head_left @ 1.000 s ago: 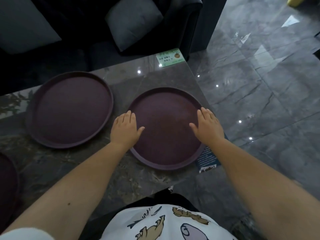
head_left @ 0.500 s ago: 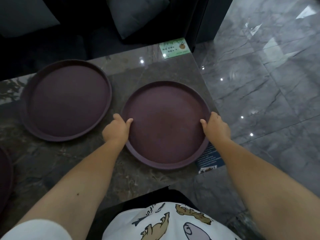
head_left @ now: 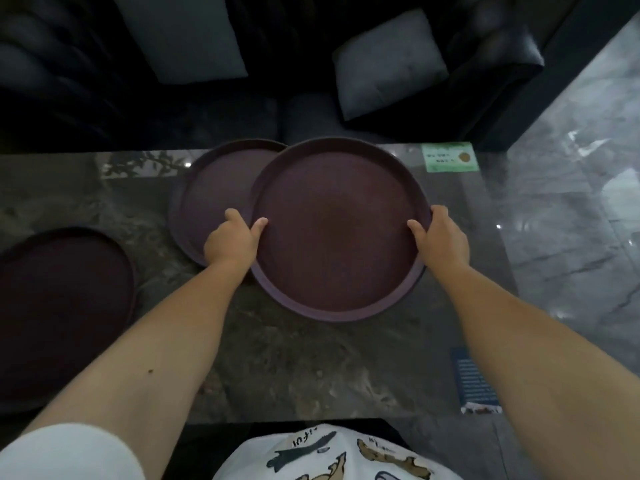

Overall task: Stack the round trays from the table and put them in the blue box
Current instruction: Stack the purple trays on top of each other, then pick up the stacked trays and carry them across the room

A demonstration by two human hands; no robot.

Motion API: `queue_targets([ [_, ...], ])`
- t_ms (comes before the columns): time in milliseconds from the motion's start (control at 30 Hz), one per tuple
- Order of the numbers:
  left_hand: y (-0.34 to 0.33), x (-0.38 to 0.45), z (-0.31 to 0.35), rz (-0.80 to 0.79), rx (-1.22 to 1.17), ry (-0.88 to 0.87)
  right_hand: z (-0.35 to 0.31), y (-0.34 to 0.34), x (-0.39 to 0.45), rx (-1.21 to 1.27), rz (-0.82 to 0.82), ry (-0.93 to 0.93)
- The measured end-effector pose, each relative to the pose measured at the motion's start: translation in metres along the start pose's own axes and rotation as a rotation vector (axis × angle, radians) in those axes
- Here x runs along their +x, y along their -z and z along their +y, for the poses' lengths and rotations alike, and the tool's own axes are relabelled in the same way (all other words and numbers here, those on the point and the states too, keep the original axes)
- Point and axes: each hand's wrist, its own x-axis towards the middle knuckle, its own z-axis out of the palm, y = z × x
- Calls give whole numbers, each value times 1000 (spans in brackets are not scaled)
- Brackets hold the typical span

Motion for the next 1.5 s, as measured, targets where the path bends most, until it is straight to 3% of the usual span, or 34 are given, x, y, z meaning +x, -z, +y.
queue_targets([
  [333,14,81,-108,-4,13,62,-123,-75,29,-18,-40,57],
  [567,3,133,-146,-32,81,46,-169,-113,49,-47,-54,44],
  [967,-25,152,-156,-77,199,16,-174,-148,70,-133,-74,45],
  [1500,-39,151,-153,-50,103,-1,-162,-154,68,-134,-70,4],
])
